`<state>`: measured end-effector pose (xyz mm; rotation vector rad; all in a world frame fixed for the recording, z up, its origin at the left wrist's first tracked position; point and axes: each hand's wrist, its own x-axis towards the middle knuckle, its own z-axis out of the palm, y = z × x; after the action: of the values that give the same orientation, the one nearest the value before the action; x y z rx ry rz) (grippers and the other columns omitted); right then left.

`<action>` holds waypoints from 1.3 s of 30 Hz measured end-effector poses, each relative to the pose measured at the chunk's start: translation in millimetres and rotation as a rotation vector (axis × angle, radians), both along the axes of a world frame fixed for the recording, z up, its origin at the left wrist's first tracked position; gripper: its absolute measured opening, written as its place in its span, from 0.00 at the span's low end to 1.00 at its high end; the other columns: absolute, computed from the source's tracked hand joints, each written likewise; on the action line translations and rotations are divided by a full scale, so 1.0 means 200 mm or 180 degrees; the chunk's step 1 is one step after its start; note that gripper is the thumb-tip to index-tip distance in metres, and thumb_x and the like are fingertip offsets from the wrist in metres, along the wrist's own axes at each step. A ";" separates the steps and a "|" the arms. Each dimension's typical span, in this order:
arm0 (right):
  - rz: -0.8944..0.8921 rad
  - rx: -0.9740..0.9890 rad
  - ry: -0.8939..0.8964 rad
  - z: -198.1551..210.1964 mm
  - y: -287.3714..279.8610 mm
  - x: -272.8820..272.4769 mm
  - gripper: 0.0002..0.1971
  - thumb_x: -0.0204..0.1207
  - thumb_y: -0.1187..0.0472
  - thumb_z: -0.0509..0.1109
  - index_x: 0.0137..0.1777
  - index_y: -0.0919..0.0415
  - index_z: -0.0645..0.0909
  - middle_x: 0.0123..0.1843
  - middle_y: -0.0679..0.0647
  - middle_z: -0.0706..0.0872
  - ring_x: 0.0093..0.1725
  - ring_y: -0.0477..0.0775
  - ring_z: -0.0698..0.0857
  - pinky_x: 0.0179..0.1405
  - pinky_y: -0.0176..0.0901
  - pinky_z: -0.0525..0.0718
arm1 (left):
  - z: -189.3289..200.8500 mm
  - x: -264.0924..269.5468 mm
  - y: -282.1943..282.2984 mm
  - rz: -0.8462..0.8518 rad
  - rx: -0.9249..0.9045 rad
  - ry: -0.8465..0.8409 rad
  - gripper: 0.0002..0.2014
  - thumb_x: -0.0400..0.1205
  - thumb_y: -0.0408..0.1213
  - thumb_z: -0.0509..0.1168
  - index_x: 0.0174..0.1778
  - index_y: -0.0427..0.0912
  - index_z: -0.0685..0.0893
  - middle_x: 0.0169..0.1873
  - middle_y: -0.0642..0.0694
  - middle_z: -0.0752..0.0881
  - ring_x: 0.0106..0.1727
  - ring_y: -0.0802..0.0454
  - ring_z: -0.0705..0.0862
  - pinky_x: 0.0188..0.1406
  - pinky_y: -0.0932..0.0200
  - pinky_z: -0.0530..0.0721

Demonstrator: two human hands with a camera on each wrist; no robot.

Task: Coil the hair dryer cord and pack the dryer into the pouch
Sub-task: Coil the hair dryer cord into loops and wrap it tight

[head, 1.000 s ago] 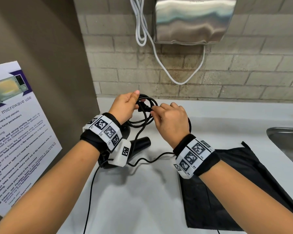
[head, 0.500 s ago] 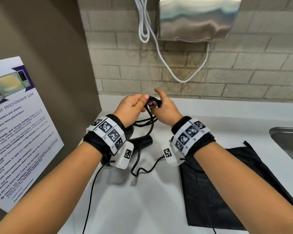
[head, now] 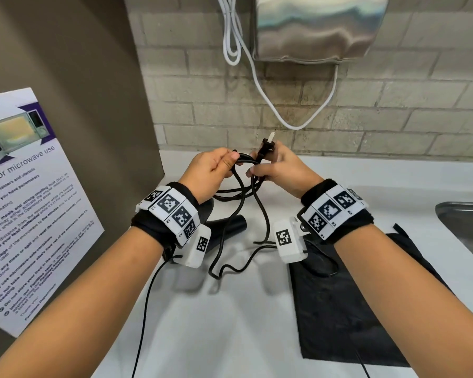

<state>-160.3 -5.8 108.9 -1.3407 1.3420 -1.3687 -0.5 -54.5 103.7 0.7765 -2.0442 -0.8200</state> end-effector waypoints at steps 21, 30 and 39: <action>-0.2185 -0.0539 0.1415 -0.34 0.11 -0.60 0.20 0.68 0.85 0.54 0.38 0.57 0.71 0.40 0.58 0.78 0.43 0.55 0.77 0.43 0.33 0.76 | -0.02 0.14 -0.11 -0.0019 0.0269 0.0486 0.17 0.77 0.55 0.53 0.41 0.46 0.79 0.31 0.51 0.77 0.26 0.70 0.78 0.25 0.72 0.70; -0.0271 0.1560 0.4395 -0.52 0.16 -0.50 0.23 0.71 0.66 0.66 0.66 0.51 0.73 0.65 0.54 0.78 0.67 0.58 0.75 0.63 0.49 0.72 | -0.01 0.16 -0.11 0.0207 0.0106 0.0354 0.14 0.87 0.43 0.51 0.37 0.51 0.76 0.31 0.53 0.76 0.31 0.66 0.78 0.30 0.65 0.71; -0.0074 -0.0422 0.2013 -0.24 -0.06 -0.10 0.29 0.74 0.77 0.58 0.73 0.55 0.70 0.60 0.53 0.80 0.42 0.55 0.75 0.46 0.28 0.73 | -0.01 0.13 -0.08 0.0169 0.0158 0.0352 0.14 0.87 0.39 0.50 0.39 0.46 0.76 0.32 0.54 0.77 0.28 0.72 0.79 0.28 0.78 0.72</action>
<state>-179.8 -17.1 60.3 -1.9569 1.6889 -1.0983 25.1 -70.2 102.6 0.7921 -1.9043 -0.8674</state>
